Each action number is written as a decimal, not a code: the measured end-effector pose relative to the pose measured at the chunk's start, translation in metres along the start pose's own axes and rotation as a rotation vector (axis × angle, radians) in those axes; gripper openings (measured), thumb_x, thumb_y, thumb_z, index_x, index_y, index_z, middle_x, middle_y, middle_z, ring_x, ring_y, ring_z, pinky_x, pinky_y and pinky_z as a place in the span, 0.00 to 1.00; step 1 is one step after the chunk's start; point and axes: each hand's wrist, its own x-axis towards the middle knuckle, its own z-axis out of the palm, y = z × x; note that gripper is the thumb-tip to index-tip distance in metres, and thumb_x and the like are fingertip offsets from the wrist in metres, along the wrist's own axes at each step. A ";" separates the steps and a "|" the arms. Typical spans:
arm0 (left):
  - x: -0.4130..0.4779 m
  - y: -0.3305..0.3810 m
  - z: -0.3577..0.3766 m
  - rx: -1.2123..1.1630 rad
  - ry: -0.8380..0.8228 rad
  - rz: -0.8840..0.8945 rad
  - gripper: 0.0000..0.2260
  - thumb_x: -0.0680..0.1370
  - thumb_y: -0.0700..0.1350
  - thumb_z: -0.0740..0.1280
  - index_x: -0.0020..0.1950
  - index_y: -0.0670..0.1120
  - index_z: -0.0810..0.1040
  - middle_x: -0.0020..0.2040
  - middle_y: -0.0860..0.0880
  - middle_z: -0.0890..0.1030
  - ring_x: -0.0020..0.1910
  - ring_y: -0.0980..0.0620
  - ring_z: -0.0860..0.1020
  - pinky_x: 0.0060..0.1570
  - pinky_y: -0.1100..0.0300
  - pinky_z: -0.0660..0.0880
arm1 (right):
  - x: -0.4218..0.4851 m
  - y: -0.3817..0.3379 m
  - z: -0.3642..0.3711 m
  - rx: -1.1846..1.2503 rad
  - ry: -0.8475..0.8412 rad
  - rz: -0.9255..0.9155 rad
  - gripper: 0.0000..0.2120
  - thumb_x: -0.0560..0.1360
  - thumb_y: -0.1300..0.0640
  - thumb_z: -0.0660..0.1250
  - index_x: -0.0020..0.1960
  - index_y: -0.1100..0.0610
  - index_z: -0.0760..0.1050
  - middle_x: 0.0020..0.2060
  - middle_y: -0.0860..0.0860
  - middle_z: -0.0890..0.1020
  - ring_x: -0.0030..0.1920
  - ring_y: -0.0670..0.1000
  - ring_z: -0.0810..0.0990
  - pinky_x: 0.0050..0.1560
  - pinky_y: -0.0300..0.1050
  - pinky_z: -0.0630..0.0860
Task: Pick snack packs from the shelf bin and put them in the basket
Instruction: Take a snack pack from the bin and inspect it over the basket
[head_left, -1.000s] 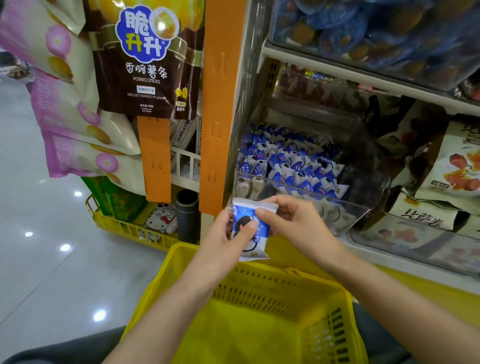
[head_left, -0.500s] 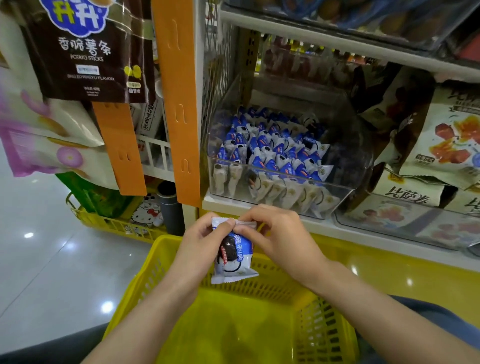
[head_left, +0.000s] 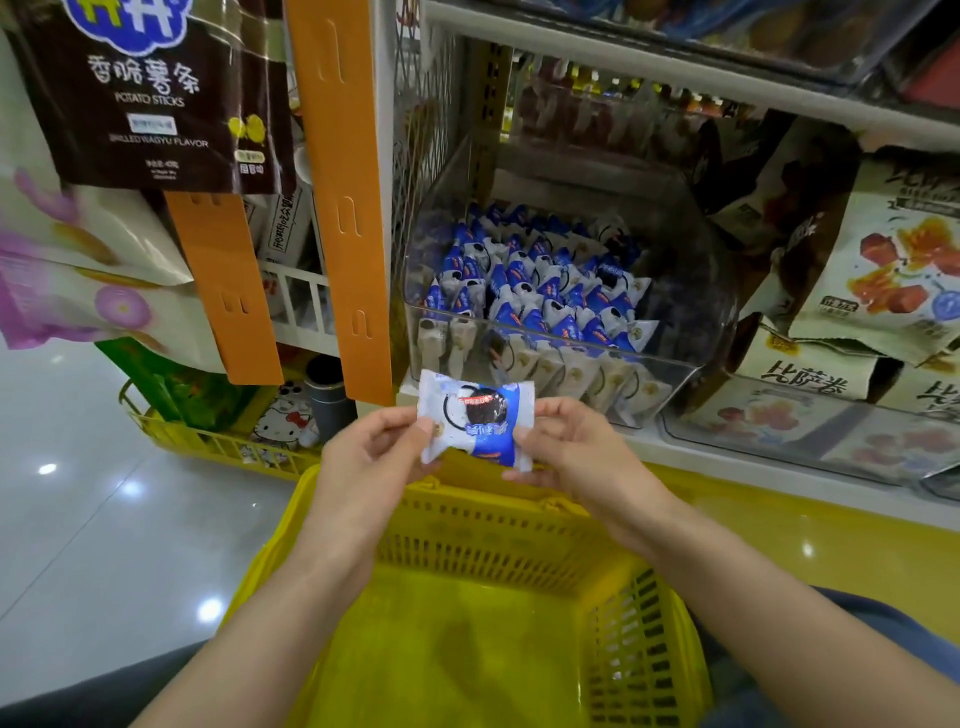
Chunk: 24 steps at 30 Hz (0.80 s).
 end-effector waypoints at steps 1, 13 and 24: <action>0.002 0.000 -0.001 -0.001 0.024 0.017 0.05 0.76 0.40 0.66 0.44 0.47 0.79 0.36 0.54 0.84 0.37 0.57 0.82 0.35 0.68 0.77 | -0.001 0.001 0.000 -0.075 -0.060 0.030 0.09 0.76 0.66 0.63 0.55 0.60 0.69 0.44 0.55 0.83 0.38 0.47 0.82 0.38 0.39 0.81; -0.008 -0.010 0.000 0.664 -0.149 0.494 0.09 0.76 0.42 0.66 0.40 0.56 0.74 0.35 0.57 0.79 0.38 0.66 0.75 0.35 0.75 0.67 | -0.004 0.011 0.012 -0.638 -0.025 -0.405 0.03 0.74 0.55 0.67 0.43 0.47 0.76 0.39 0.46 0.81 0.43 0.49 0.80 0.47 0.45 0.76; -0.005 -0.013 0.001 0.705 -0.144 0.455 0.12 0.76 0.42 0.66 0.35 0.56 0.72 0.29 0.60 0.76 0.33 0.69 0.73 0.32 0.76 0.65 | -0.009 0.012 0.011 -0.914 0.021 -0.573 0.03 0.73 0.52 0.69 0.43 0.51 0.78 0.36 0.43 0.79 0.40 0.43 0.78 0.43 0.45 0.77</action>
